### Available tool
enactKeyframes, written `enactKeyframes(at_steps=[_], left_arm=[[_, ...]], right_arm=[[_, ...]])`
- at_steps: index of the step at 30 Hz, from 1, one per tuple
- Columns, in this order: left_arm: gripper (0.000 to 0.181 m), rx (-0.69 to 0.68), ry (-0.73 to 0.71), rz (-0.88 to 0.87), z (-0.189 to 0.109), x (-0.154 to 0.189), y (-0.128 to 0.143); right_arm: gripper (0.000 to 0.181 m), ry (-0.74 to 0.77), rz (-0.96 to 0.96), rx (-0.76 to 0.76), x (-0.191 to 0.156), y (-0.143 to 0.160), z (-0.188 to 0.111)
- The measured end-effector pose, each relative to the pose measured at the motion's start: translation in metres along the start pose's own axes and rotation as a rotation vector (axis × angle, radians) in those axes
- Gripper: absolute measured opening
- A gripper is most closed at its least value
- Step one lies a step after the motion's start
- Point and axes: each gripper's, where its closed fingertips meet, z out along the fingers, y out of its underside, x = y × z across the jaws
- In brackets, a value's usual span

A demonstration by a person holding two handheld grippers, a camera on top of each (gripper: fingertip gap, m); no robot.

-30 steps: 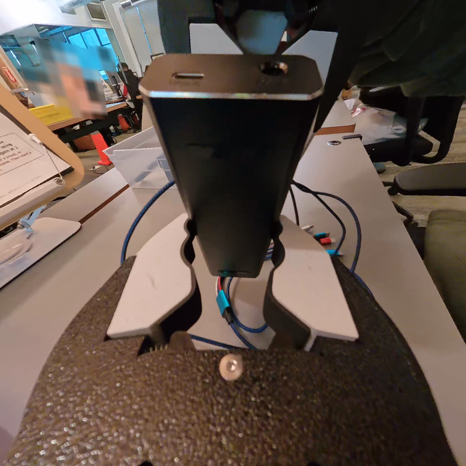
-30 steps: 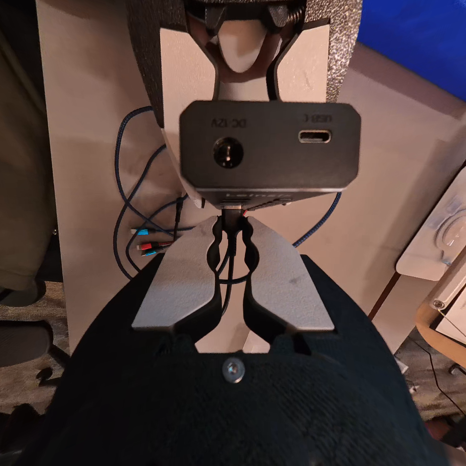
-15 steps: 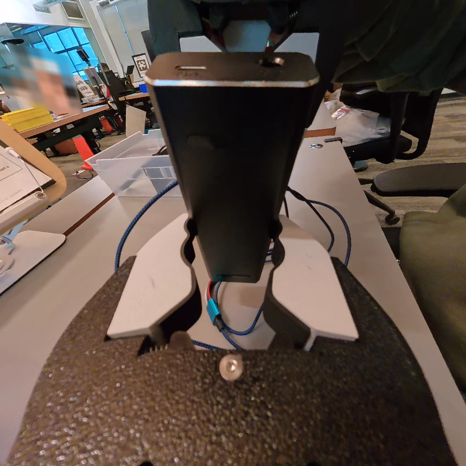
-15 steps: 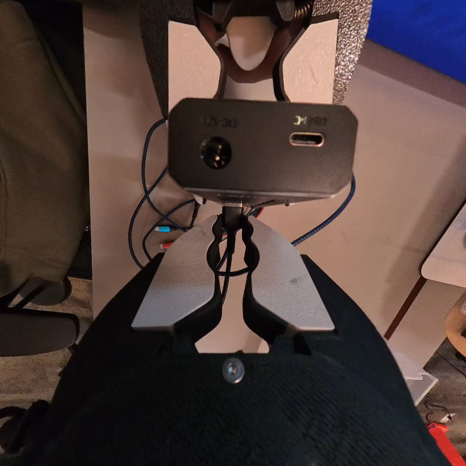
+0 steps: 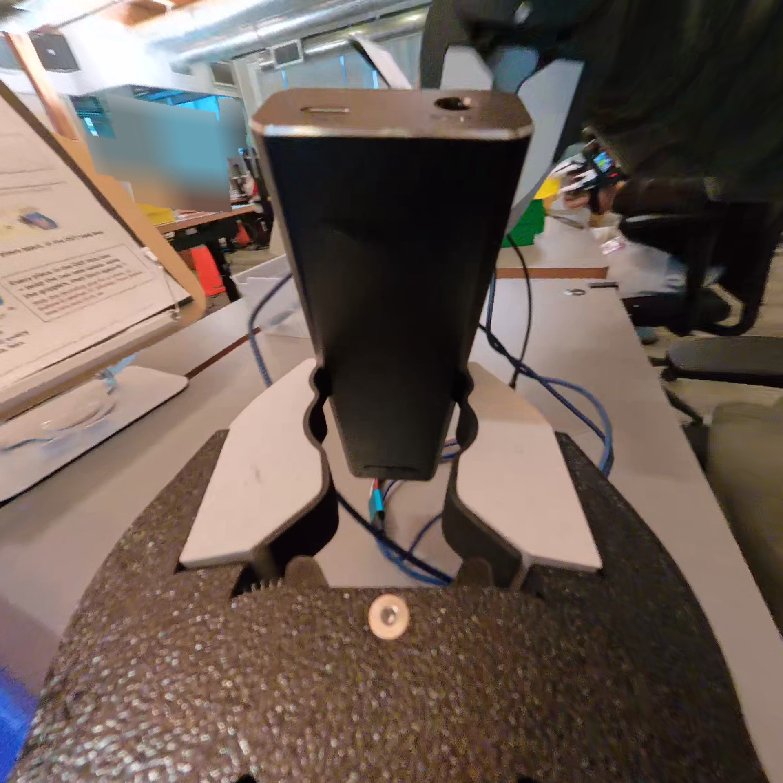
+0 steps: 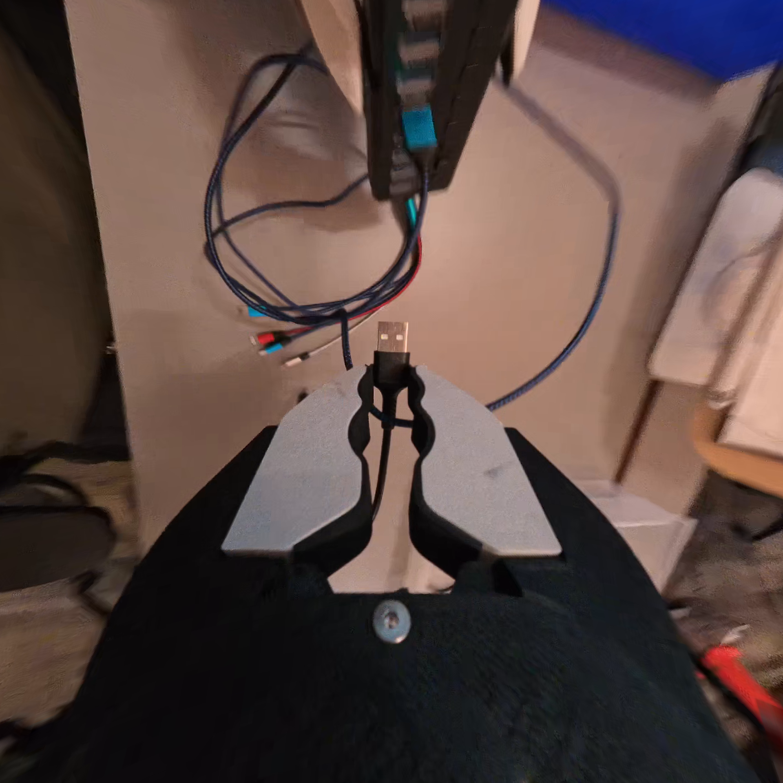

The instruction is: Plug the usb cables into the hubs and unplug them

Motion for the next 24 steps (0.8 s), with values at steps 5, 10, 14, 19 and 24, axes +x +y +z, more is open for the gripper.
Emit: enactKeyframes(at_steps=[5,10,14,19,24], left_arm=[[0.059,-0.034,-0.060,0.021,-0.005,-0.006,0.001],[0.059,-0.023,-0.060,0.034,-0.014,-0.008,-0.010],[0.059,-0.032,-0.015,0.027,-0.004,0.003,-0.007],[0.059,-0.003,0.041,-0.010,0.011,0.018,-0.012],[0.059,0.141,0.094,-0.159,0.013,0.021,-0.025]], right_arm=[[0.015,-0.007,0.066,0.239,0.008,-0.028,-0.026],[0.015,-0.076,0.198,0.368,0.013,-0.023,-0.007],[0.015,-0.099,0.295,0.648,0.028,-0.050,-0.012],[0.015,-0.047,0.261,0.713,0.035,-0.070,-0.006],[0.015,-0.030,0.145,0.773,0.028,-0.086,-0.004]])
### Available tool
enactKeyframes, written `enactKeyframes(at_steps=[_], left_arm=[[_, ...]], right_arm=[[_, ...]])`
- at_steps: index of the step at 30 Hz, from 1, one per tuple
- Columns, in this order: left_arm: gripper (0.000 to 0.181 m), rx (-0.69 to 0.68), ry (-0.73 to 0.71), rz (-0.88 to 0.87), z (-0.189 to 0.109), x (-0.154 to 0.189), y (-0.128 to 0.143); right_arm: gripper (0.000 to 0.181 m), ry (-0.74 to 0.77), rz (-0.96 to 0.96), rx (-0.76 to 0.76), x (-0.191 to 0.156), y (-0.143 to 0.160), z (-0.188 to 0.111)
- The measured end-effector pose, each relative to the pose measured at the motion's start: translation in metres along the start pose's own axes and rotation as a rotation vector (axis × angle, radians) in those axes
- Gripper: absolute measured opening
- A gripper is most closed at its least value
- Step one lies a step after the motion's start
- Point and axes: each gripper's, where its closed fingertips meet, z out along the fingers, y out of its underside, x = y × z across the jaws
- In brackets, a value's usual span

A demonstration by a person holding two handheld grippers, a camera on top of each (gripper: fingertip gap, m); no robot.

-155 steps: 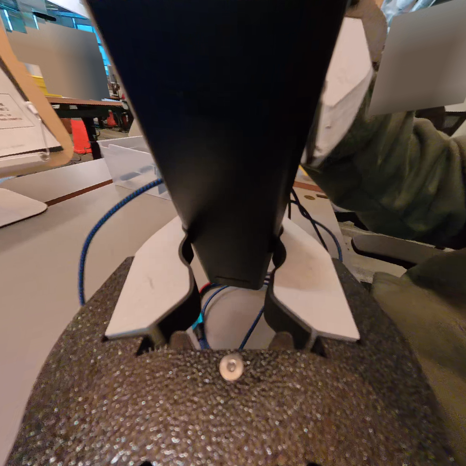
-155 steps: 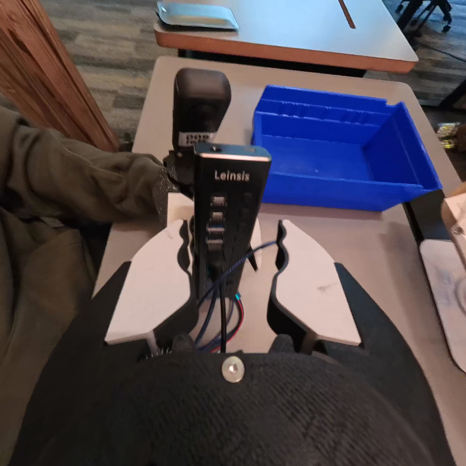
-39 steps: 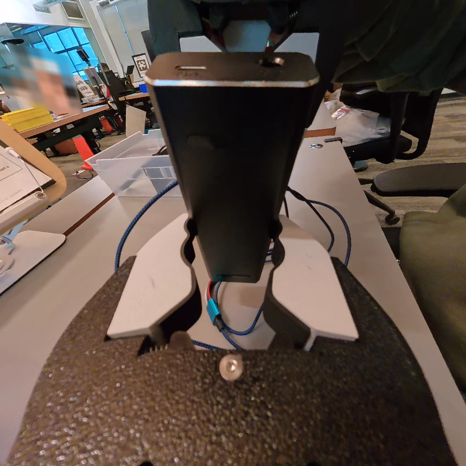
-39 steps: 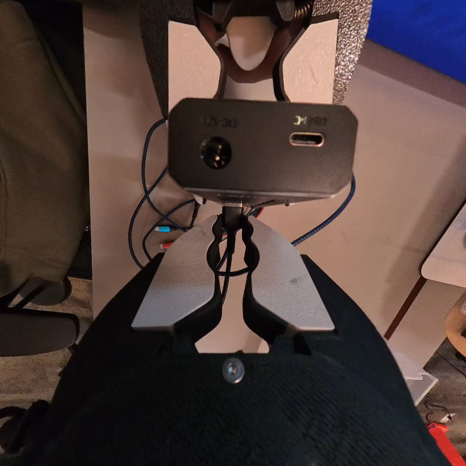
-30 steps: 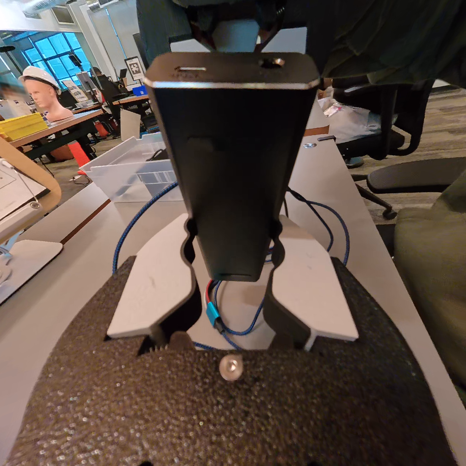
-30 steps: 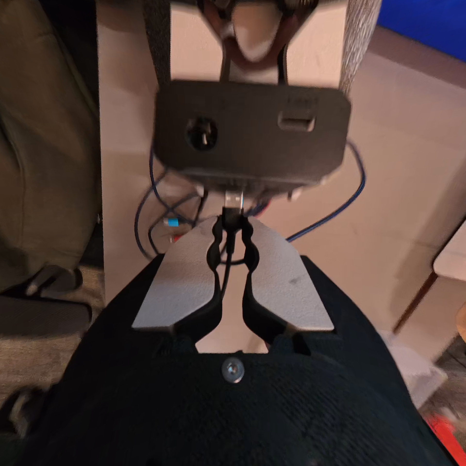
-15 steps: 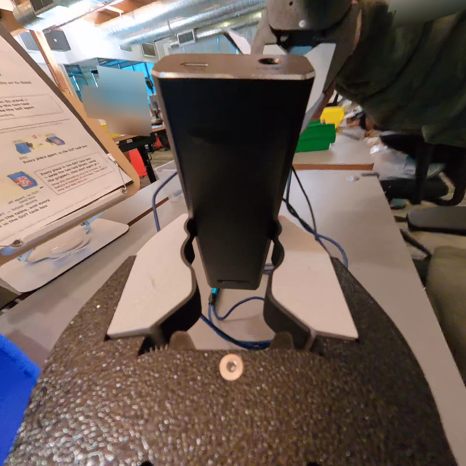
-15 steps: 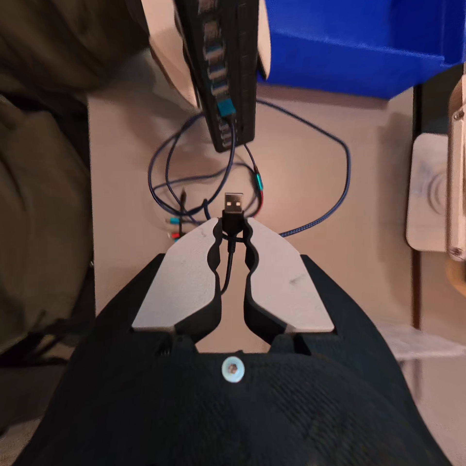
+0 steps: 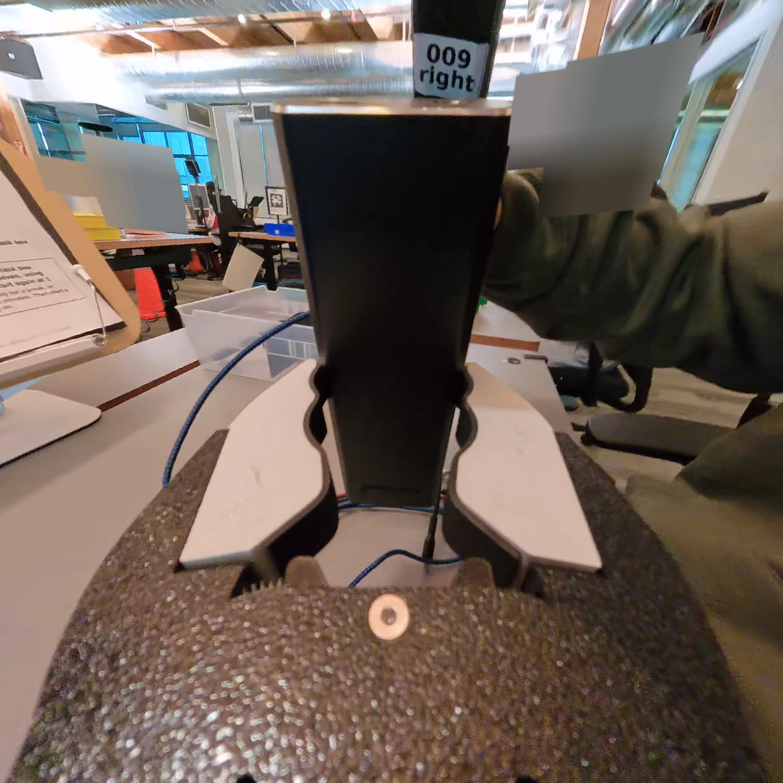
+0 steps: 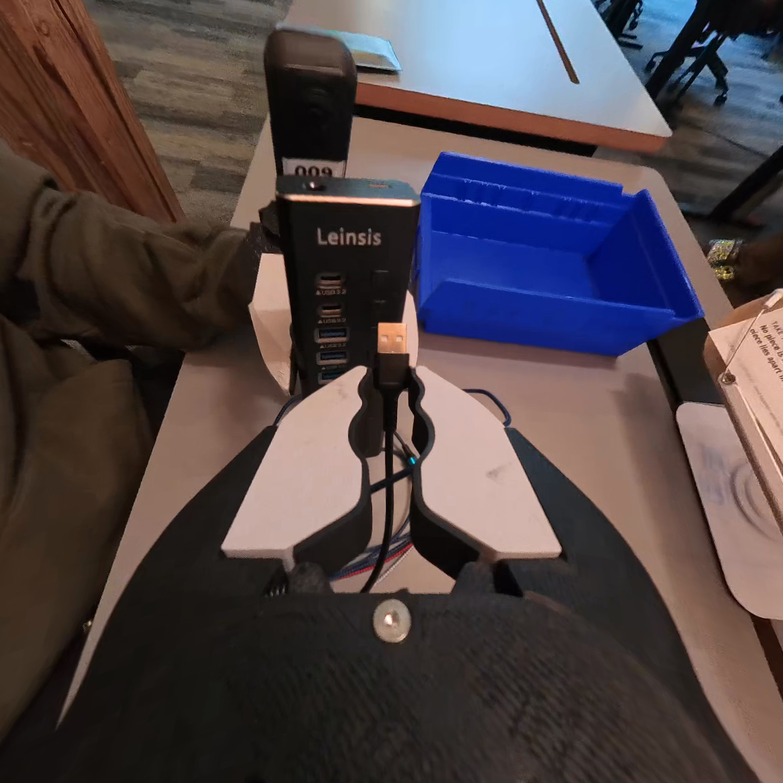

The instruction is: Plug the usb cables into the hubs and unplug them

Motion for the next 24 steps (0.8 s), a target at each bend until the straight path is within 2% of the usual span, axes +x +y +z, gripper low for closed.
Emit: enactKeyframes(at_steps=[3,7,12,16,17,18,20,24], left_arm=[[0.059,-0.015,-0.018,-0.003,0.000,-0.003,0.004],[0.059,-0.027,-0.022,-0.007,0.005,-0.002,0.008],[0.059,-0.070,-0.055,0.009,0.012,-0.005,0.019],[0.059,-0.035,-0.077,-0.022,0.008,-0.013,0.018],[0.059,-0.032,-0.082,-0.028,0.006,-0.015,0.017],[0.059,-0.034,-0.077,-0.025,0.004,-0.014,0.017],[0.059,-0.044,-0.017,0.002,0.003,-0.006,0.015],[0.059,-0.117,-0.038,0.026,0.008,-0.006,0.025]], right_arm=[[0.015,0.028,0.008,0.134,0.006,-0.022,-0.011],[0.015,0.087,0.110,0.430,0.026,-0.069,-0.041],[0.015,0.100,0.067,0.631,0.025,-0.108,-0.065],[0.015,0.051,0.064,0.625,0.014,-0.118,-0.064],[0.015,0.087,0.056,0.576,0.017,-0.114,-0.061],[0.015,0.192,0.017,0.498,0.029,-0.107,-0.058],[0.015,0.343,-0.127,0.419,0.042,-0.101,-0.063],[0.015,0.380,-0.162,0.504,0.043,-0.121,-0.079]])
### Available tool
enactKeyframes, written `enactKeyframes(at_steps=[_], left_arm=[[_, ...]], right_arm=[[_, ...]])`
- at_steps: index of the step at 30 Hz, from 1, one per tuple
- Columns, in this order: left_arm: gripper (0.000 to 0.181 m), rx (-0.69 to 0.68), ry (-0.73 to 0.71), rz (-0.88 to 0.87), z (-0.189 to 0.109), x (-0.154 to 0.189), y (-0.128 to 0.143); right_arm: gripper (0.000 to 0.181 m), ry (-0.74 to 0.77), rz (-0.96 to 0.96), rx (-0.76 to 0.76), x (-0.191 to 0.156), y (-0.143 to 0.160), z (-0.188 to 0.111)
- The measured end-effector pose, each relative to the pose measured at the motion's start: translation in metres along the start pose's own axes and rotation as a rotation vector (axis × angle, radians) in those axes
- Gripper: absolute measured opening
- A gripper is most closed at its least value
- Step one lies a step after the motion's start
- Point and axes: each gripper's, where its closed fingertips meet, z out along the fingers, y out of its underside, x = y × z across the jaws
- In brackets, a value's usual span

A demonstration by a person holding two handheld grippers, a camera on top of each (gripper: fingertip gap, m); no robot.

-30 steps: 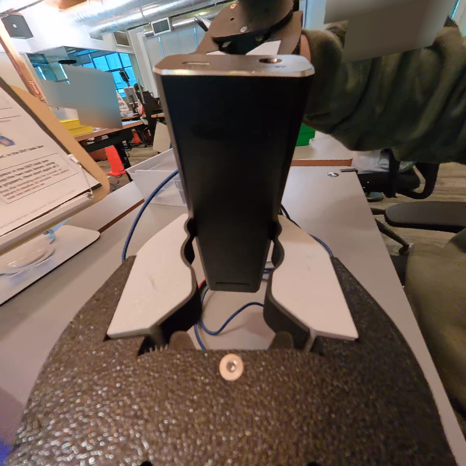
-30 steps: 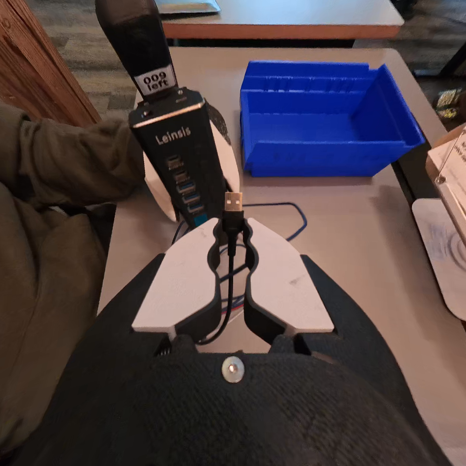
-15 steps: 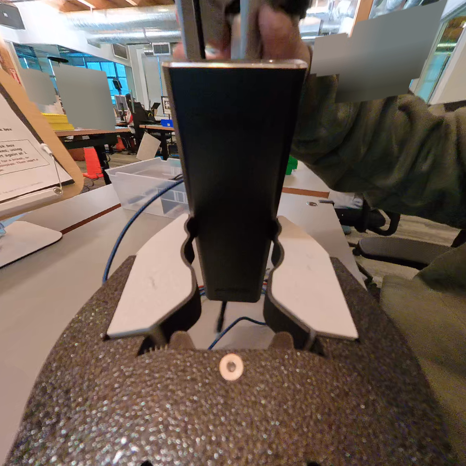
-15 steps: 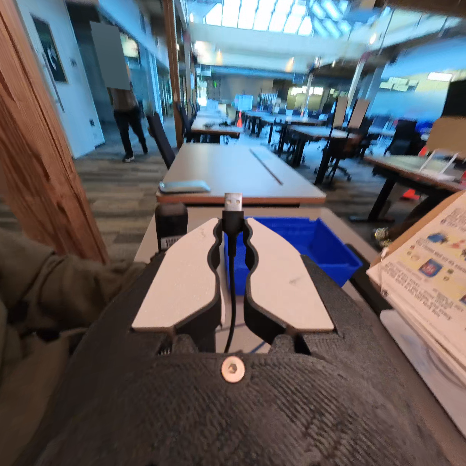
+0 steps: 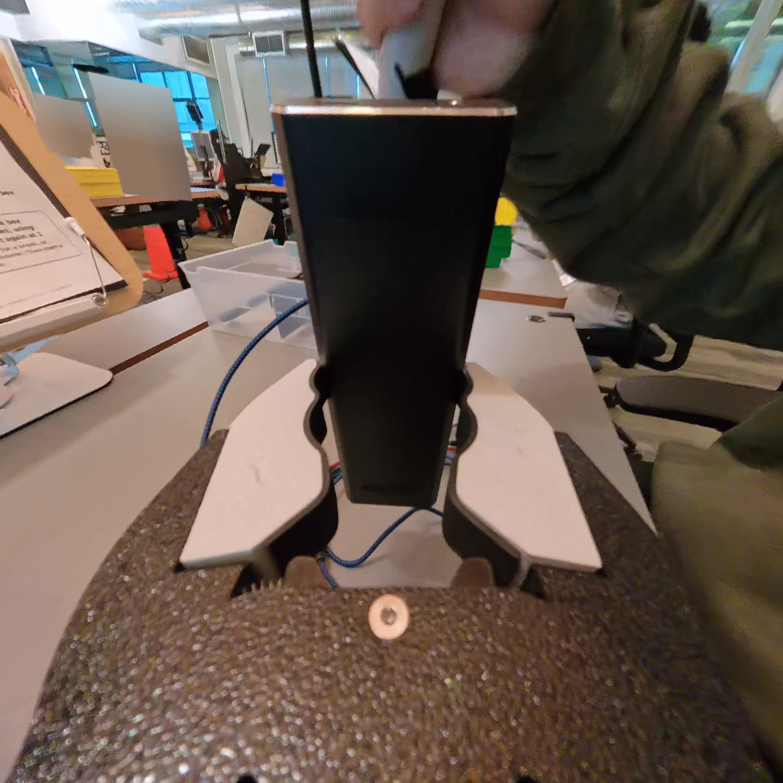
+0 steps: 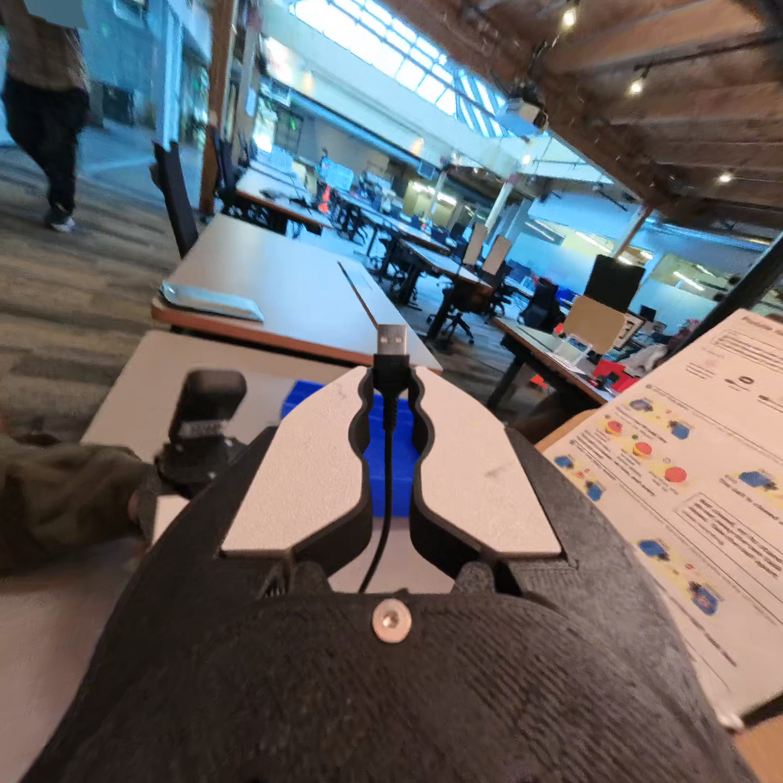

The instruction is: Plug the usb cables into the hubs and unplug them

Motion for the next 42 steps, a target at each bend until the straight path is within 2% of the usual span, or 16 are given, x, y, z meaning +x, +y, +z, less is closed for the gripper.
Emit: enactKeyframes(at_steps=[4,5,7,10,12,15,18,21,23,27,31,34,37,38,40,42], left_arm=[[0.059,-0.038,-0.038,-0.016,0.008,-0.005,0.013],[0.059,-0.039,-0.029,-0.016,0.008,-0.004,0.014],[0.059,-0.029,-0.024,-0.010,0.008,-0.004,0.015],[0.059,-0.026,-0.027,-0.018,0.006,-0.006,0.015],[0.058,-0.027,-0.033,-0.020,0.004,-0.009,0.016],[0.059,-0.035,-0.038,-0.024,0.002,-0.012,0.018],[0.059,-0.035,-0.036,-0.027,0.001,-0.013,0.018],[0.059,-0.036,-0.028,-0.024,0.001,-0.011,0.017],[0.059,-0.042,-0.018,-0.018,0.002,-0.009,0.017],[0.059,-0.048,-0.007,-0.023,0.003,-0.007,0.019],[0.059,-0.054,0.000,-0.022,0.004,-0.006,0.021],[0.059,-0.056,0.004,-0.016,0.005,-0.004,0.021],[0.059,-0.046,0.004,-0.024,0.005,-0.004,0.019],[0.059,-0.042,0.001,-0.029,0.004,-0.005,0.019],[0.059,-0.036,-0.010,-0.035,0.004,-0.008,0.020],[0.059,-0.034,-0.015,-0.039,0.003,-0.010,0.021]], right_arm=[[0.015,-0.138,0.238,0.201,-0.020,-0.043,-0.004],[0.015,-0.119,0.237,0.230,-0.018,-0.049,-0.005],[0.015,-0.005,0.111,0.229,-0.006,-0.055,-0.013],[0.015,0.217,-0.074,0.230,0.033,-0.071,-0.043],[0.015,0.418,-0.200,0.149,0.069,-0.074,-0.069],[0.015,0.615,-0.406,-0.033,0.109,-0.064,-0.105],[0.015,0.712,-0.523,-0.225,0.145,-0.036,-0.134],[0.016,0.722,-0.564,-0.460,0.173,0.015,-0.161],[0.015,0.695,-0.524,-0.573,0.179,0.048,-0.176],[0.015,0.613,-0.347,-0.703,0.174,0.112,-0.203],[0.015,0.436,-0.126,-0.883,0.143,0.201,-0.227],[0.015,0.327,-0.135,-1.102,0.119,0.260,-0.251],[0.015,0.248,-0.077,-1.259,0.102,0.298,-0.270],[0.017,0.258,-0.057,-1.292,0.103,0.305,-0.276],[0.045,0.290,0.022,-1.306,0.104,0.308,-0.280],[0.071,0.315,0.119,-1.206,0.101,0.293,-0.263]])
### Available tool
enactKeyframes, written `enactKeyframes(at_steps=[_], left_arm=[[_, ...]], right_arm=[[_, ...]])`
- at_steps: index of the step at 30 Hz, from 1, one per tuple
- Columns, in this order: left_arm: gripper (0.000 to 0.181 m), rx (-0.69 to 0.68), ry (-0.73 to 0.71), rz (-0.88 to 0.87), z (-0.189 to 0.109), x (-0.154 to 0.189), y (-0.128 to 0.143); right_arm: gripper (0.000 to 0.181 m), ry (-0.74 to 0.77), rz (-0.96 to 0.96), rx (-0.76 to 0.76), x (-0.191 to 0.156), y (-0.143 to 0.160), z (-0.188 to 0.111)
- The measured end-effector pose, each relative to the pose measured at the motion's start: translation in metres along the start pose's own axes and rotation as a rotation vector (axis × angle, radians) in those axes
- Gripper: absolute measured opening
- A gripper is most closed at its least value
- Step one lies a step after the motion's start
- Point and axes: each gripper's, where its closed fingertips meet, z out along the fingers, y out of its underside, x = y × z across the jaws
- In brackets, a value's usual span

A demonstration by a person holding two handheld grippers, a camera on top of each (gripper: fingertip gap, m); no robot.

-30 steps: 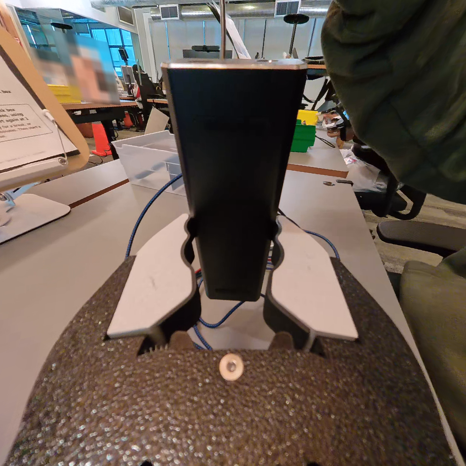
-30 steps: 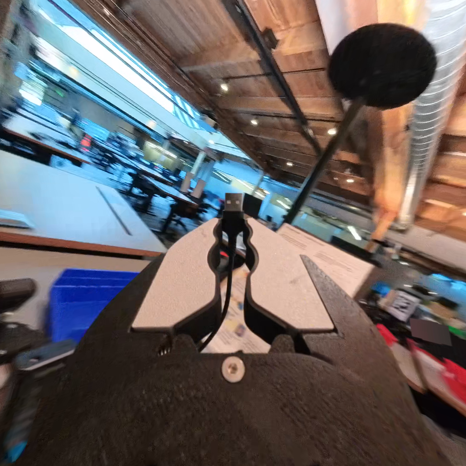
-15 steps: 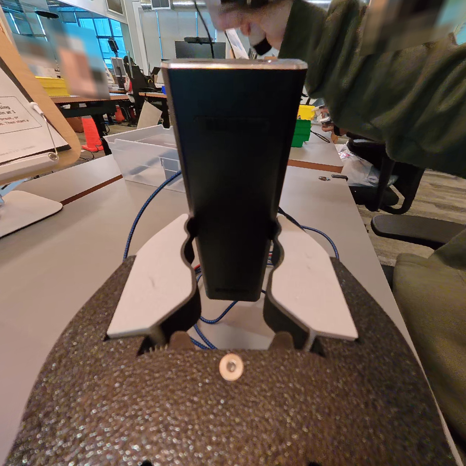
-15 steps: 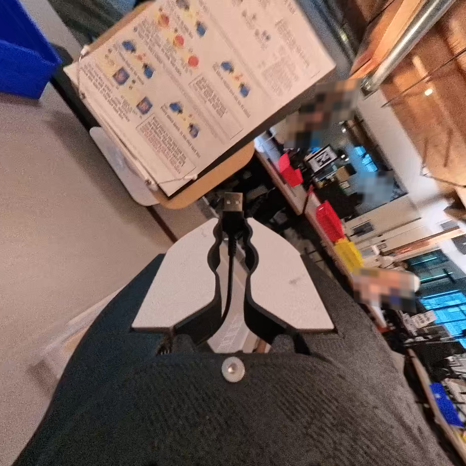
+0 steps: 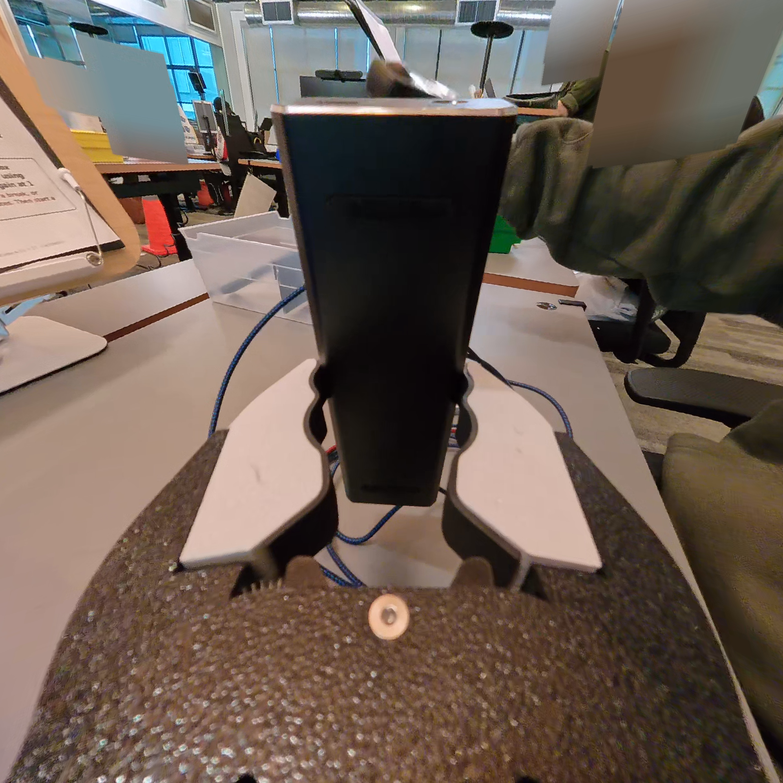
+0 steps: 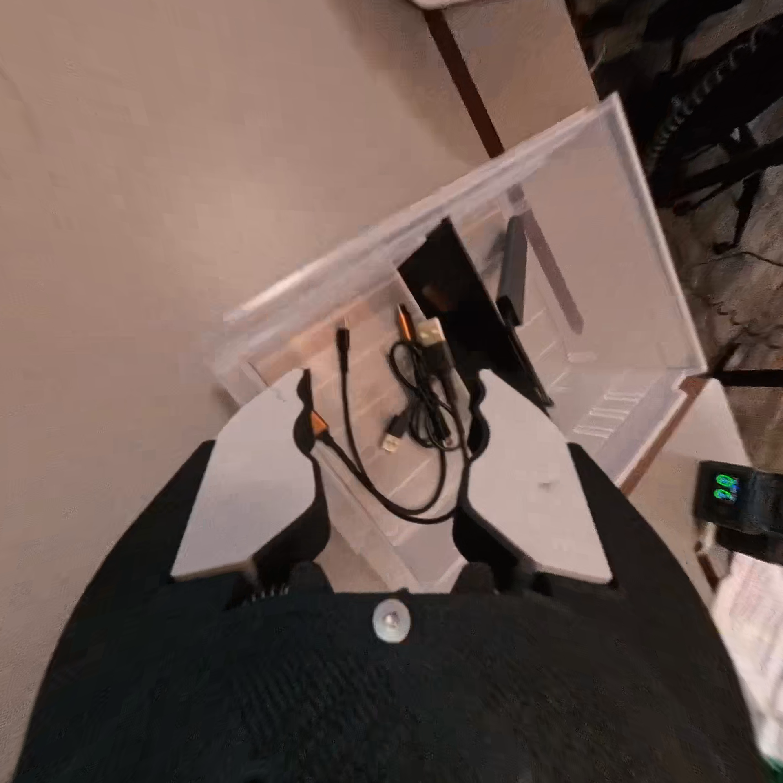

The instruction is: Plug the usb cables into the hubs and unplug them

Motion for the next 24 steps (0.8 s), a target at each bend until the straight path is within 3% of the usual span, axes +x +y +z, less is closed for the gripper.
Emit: enactKeyframes(at_steps=[2,6,9,13,15,18,24], left_arm=[[0.059,0.006,-0.002,-0.006,0.000,-0.002,0.001],[0.059,0.020,0.027,0.000,0.001,0.001,0.003],[0.059,0.031,0.071,0.043,0.002,0.010,0.003],[0.059,0.012,0.106,0.108,0.000,0.019,0.003],[0.059,0.005,0.136,0.132,-0.001,0.024,0.004],[0.058,0.016,0.178,0.161,-0.002,0.032,0.003],[0.059,-0.029,0.201,0.235,0.001,0.041,0.009]], right_arm=[[0.093,-0.115,0.082,0.117,-0.026,-0.034,-0.016],[0.087,-0.435,0.008,0.396,-0.134,-0.114,-0.061],[0.067,-0.530,-0.130,0.589,-0.205,-0.157,-0.093],[0.033,-0.542,-0.238,0.773,-0.264,-0.191,-0.134],[0.033,-0.549,-0.307,0.704,-0.285,-0.190,-0.127],[0.031,-0.528,-0.245,0.560,-0.285,-0.181,-0.096],[0.020,-0.550,-0.251,0.426,-0.287,-0.162,-0.070]])
